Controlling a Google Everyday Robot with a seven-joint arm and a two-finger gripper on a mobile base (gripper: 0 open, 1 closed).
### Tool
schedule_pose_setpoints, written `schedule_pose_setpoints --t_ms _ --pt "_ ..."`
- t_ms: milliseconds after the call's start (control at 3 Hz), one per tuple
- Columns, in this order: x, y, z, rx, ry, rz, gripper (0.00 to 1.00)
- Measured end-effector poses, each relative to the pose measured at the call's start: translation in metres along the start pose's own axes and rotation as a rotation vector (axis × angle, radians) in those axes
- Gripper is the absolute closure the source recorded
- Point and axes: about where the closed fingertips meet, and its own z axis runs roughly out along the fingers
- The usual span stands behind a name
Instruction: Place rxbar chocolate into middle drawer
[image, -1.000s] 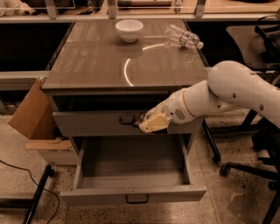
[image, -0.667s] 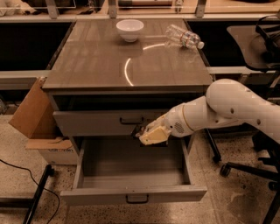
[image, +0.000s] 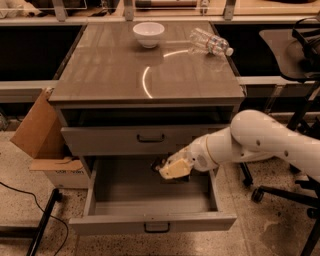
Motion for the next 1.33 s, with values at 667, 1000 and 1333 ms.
schedule_pose_setpoints --t_ms 667,1000,1333 --pt "0.051 -0.026 0.051 -0.012 0.044 0.093 1.0" --pt "0.078 -0.043 0.081 -0.004 0.066 0.125 1.0" --pt "0.1 -0.062 0.106 0.005 0.068 0.147 1.0"
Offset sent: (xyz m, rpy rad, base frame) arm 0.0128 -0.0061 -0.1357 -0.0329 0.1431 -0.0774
